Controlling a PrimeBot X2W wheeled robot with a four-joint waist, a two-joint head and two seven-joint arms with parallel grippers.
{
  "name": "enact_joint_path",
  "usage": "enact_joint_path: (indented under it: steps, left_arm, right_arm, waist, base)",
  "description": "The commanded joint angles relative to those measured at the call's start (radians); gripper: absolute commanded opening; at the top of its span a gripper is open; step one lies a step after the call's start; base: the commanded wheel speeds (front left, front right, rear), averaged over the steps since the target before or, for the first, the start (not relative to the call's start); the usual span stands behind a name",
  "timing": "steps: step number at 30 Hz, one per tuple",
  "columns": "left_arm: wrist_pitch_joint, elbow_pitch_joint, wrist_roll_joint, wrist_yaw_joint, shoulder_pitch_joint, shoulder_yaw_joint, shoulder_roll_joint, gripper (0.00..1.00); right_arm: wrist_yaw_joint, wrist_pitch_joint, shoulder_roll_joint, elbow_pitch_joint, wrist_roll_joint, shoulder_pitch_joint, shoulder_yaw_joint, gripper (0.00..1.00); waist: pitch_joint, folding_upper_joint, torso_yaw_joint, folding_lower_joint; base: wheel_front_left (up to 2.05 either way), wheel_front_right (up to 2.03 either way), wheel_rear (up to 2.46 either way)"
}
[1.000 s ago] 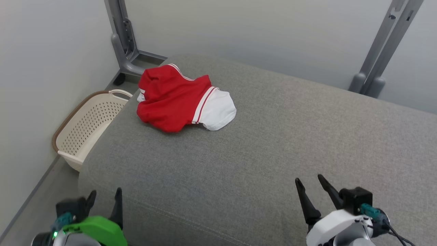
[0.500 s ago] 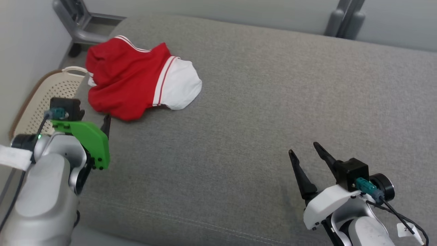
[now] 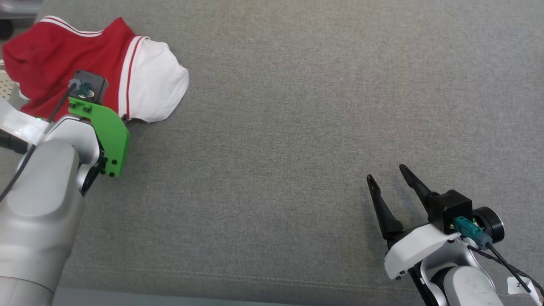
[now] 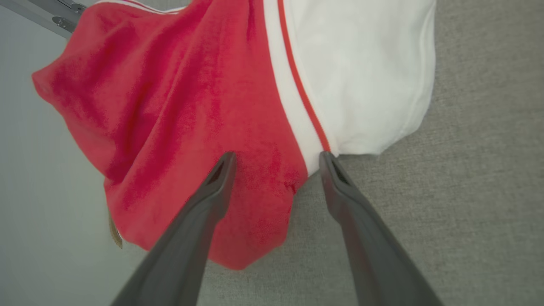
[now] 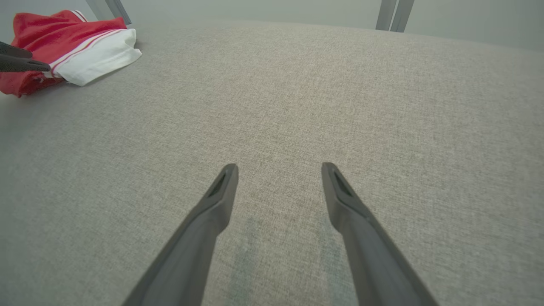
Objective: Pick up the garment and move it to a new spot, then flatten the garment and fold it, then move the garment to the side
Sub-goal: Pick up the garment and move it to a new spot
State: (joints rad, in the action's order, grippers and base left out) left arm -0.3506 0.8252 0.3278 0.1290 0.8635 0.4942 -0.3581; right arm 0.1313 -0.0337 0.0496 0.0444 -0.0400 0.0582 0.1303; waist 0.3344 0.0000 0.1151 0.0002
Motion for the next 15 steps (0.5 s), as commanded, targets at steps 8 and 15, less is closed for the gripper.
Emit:
enact_joint_path:
  steps: [8, 15]
  left_arm:
    - [0.027, 0.083, 0.018, -0.009, 0.066, 0.006, -0.01, 0.0]
    - [0.075, 0.143, 0.035, -0.02, 0.065, -0.001, 0.005, 0.0]
  right_arm:
    - [-0.001, 0.01, 0.002, 0.004, -0.006, 0.013, 0.0, 1.0]
    - [-0.001, 0.023, 0.002, -0.029, -0.026, 0.02, 0.01, 1.0]
  waist:
    - [0.07, 0.0, -0.059, -0.0002]
    - [0.031, 0.0, -0.069, -0.0002]
  base:
    - [0.0, 0.0, 0.0]
    - [0.0, 0.0, 0.0]
